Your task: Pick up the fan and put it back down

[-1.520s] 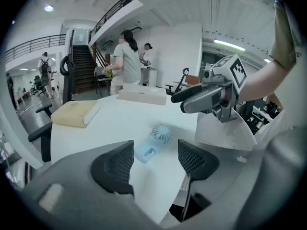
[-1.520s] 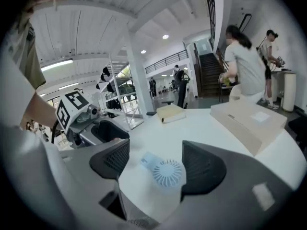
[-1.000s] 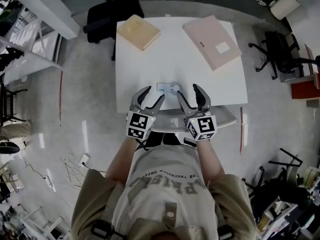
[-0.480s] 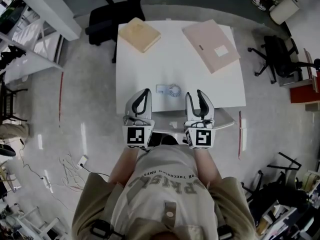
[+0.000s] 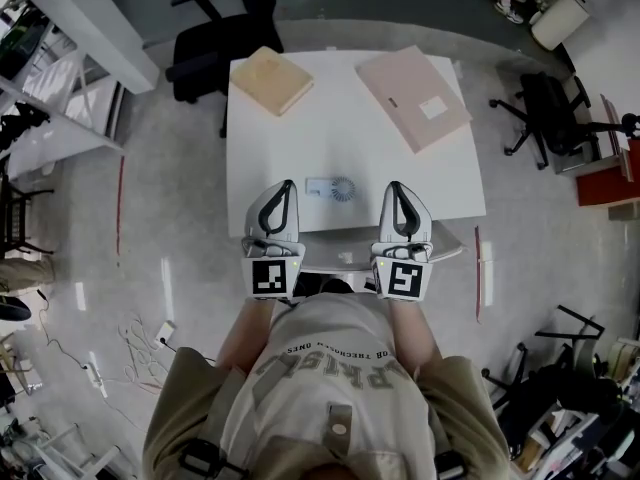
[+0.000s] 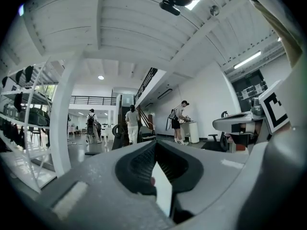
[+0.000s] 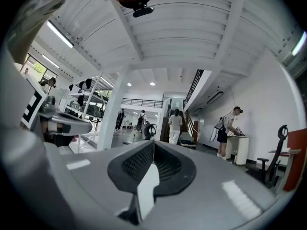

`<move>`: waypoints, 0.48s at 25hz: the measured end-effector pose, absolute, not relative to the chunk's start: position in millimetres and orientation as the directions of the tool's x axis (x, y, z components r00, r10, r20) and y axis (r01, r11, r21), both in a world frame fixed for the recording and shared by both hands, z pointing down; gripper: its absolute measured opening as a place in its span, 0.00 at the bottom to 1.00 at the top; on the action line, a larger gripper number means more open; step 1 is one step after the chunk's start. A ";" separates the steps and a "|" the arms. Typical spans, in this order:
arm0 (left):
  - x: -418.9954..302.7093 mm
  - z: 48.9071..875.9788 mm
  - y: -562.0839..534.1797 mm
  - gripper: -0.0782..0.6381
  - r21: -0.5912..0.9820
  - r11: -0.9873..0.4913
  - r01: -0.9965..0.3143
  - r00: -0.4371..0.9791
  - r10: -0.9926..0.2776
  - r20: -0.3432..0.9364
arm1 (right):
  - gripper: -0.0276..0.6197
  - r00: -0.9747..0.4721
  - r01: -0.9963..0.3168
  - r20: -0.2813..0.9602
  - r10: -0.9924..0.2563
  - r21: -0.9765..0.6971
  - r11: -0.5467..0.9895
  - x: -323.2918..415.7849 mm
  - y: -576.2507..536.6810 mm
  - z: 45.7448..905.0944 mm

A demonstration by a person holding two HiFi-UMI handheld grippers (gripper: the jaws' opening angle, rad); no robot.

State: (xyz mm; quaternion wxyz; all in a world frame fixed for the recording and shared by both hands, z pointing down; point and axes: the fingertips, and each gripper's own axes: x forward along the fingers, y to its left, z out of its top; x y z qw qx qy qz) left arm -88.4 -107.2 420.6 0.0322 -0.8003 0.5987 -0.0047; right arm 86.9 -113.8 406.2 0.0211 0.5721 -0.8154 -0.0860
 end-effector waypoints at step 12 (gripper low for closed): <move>-80.4 410.1 -112.2 0.13 -0.104 -0.264 -0.959 0.272 -0.960 -0.068 | 0.05 -0.318 -0.936 -0.129 -0.939 0.203 0.289 96.6 -120.0 385.3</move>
